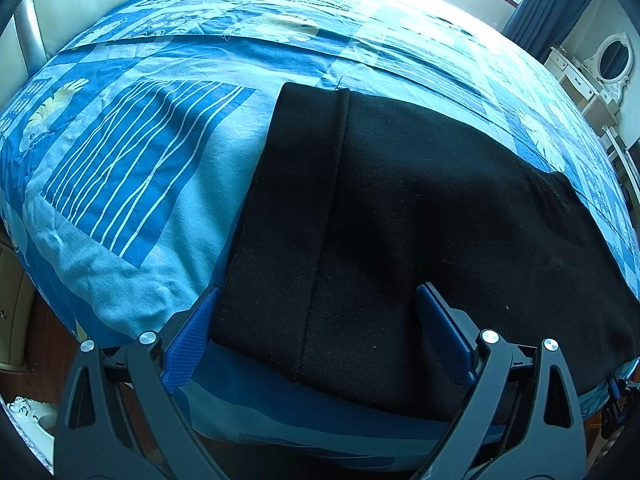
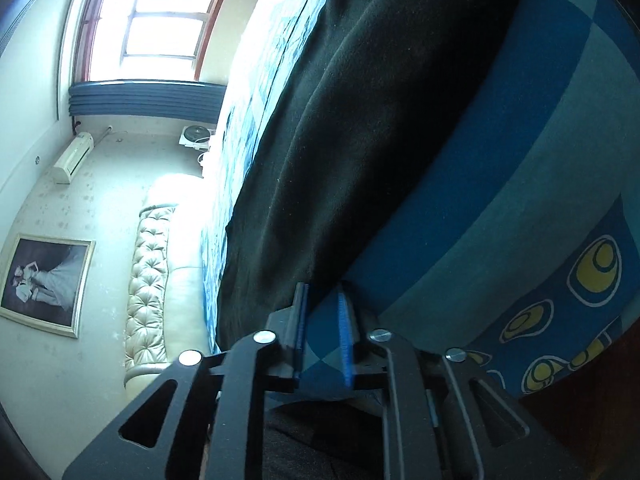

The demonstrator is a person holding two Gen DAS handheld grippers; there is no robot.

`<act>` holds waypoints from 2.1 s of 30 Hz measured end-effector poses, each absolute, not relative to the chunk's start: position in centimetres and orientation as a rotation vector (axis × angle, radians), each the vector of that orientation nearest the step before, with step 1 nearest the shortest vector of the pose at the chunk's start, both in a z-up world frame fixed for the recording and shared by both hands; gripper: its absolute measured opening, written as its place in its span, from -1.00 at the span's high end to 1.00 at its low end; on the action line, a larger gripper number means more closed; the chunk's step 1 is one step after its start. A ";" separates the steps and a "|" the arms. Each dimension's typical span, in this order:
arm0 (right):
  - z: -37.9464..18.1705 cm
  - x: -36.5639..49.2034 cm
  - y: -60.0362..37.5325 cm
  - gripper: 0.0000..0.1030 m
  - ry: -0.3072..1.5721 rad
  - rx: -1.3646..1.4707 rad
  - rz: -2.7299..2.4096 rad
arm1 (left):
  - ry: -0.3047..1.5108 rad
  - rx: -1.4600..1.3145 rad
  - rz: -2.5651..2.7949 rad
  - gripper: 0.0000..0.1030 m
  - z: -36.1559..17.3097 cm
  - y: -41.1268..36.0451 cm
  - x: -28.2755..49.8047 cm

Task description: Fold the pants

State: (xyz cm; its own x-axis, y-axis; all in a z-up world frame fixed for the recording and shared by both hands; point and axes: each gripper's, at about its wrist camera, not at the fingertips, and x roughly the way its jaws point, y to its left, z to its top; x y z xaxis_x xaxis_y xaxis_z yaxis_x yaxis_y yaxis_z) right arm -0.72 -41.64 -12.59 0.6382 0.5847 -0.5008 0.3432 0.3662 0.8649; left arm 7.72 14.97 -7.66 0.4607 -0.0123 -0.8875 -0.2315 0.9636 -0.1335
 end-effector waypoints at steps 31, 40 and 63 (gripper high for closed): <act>-3.7 -5.0 -59.0 0.06 0.753 0.947 0.155 | 1.015 -0.208 0.133 -0.87 -6.8 14.2 6.7; -4.7 -2.0 -76.4 -0.05 0.838 0.826 -0.155 | 0.898 -0.154 0.143 -0.87 -3.1 12.4 5.5; -7.3 4.6 -71.4 0.57 1.003 0.784 0.062 | 0.923 -0.144 0.185 -0.87 -3.2 12.7 5.6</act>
State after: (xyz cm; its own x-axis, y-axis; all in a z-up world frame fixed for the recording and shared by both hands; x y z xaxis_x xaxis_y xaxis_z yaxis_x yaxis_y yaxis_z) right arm 4.55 -71.39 -7.29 0.5597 0.3892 -0.7316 0.2962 0.7305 0.6153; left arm 5.65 12.67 -3.17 0.5895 0.0969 -0.8020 -0.2202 0.9745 -0.0441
